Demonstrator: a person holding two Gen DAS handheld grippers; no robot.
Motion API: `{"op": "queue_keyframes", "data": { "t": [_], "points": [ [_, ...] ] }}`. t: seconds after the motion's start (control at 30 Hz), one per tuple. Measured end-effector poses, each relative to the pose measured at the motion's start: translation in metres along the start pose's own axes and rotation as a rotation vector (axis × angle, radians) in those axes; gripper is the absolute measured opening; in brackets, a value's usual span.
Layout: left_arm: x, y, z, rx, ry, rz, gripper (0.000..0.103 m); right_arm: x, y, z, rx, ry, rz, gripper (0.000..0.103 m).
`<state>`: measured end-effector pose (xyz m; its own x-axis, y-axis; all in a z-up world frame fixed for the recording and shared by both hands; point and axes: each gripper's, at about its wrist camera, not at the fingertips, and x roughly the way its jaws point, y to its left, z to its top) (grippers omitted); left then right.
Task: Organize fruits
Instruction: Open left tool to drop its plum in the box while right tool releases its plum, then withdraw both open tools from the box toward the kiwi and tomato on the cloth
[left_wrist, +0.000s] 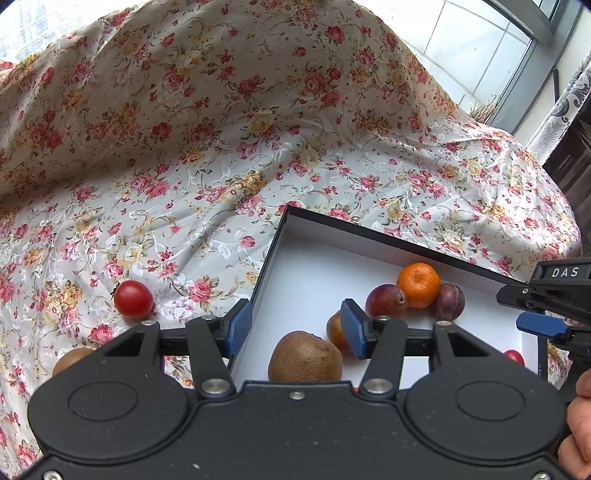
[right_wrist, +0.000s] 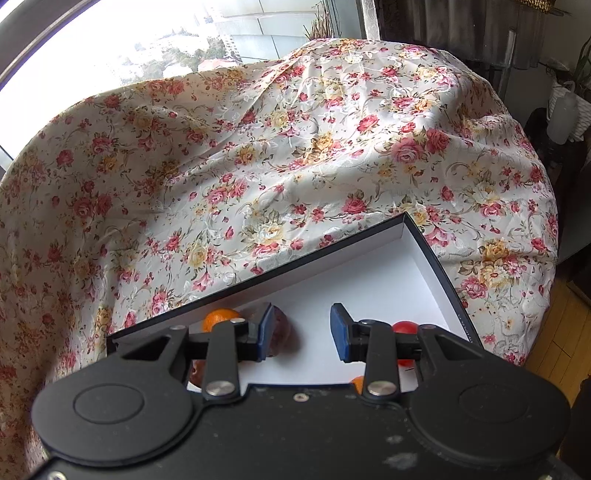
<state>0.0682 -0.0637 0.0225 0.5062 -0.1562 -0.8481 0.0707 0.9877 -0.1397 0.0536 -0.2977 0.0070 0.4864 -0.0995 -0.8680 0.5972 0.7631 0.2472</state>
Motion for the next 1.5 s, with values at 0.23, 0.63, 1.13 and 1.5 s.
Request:
{"op": "queue_keyframes", "data": {
  "t": [0.23,0.63,1.13,1.5],
  "points": [
    [0.001,0.003,0.000,0.002,0.010,0.028,0.059,0.005,0.001,-0.001,-0.002,0.018,-0.036,0.037],
    [0.006,0.021,0.002,-0.022,0.045,0.103,0.060,0.010,0.013,-0.006,-0.037,0.030,-0.053,0.037],
    [0.001,0.066,0.006,-0.076,0.043,0.189,0.060,0.012,0.050,-0.024,-0.114,0.022,-0.032,0.037],
    [-0.010,0.126,0.008,-0.173,0.027,0.235,0.060,0.010,0.091,-0.044,-0.188,0.011,0.024,0.037]
  ]
}}
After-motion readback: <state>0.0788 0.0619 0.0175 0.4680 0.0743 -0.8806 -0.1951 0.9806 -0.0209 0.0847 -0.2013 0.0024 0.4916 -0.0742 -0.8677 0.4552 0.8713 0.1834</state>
